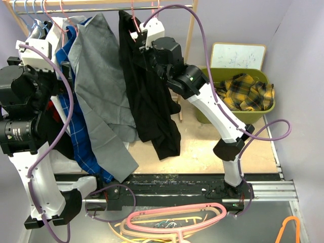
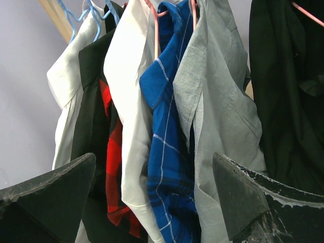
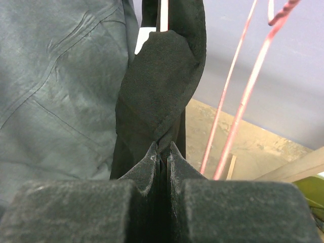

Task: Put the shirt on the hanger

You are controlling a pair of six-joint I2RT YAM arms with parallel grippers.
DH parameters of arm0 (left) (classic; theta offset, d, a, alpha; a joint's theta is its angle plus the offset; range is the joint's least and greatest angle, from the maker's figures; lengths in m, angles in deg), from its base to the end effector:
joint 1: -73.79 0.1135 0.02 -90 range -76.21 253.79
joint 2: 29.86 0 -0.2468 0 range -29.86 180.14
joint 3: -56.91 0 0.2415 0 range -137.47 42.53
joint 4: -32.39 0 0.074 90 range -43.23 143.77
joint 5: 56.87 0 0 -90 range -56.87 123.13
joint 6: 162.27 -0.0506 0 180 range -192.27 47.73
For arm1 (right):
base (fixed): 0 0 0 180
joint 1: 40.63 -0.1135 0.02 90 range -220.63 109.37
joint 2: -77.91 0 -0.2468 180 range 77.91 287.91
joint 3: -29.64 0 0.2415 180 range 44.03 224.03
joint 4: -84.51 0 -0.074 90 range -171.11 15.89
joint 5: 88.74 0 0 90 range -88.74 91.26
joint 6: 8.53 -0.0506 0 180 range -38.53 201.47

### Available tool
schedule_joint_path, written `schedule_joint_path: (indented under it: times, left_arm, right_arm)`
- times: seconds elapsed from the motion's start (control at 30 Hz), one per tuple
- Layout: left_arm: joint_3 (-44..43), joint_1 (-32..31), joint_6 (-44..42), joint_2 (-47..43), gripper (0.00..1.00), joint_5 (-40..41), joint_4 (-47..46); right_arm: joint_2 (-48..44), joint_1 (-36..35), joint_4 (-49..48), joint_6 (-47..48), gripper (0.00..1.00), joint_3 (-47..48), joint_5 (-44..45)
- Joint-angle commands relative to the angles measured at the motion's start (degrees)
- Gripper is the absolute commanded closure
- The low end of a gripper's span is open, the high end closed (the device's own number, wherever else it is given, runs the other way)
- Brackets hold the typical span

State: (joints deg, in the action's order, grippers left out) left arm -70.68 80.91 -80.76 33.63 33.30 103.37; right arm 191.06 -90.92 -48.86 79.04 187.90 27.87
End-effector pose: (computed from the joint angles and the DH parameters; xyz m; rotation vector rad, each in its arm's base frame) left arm 0.1379 0.0174 0.5367 0.0180 1.6950 0.2066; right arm 0.2773 0.2984 0.5084 -0.3052 1.5759 0.3449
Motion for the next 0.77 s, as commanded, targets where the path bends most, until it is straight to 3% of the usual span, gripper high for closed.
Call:
schedule_joint_path:
  times: [0.0, 0.6, 0.67, 0.73]
  left_arm:
    - [0.9, 0.4, 1.9, -0.8, 0.01, -0.5, -2.7]
    - [1.9, 0.6, 0.6, -1.3, 0.01, 2.8, -3.3]
    - [2.7, 0.8, 0.3, -1.5, 0.00, 2.7, -3.7]
    - [1.8, 1.0, 3.3, -1.4, 0.01, 7.1, -4.9]
  right_arm:
    - [-0.2, 0.1, -6.0, -1.4, 1.00, 3.5, 1.2]
    - [0.9, -0.1, -3.8, -4.4, 1.00, 1.5, -5.2]
    - [0.0, -0.2, -3.8, -4.4, 0.89, 0.4, -6.3]
    - [-1.5, -0.3, -4.0, -4.3, 0.57, -1.0, -8.4]
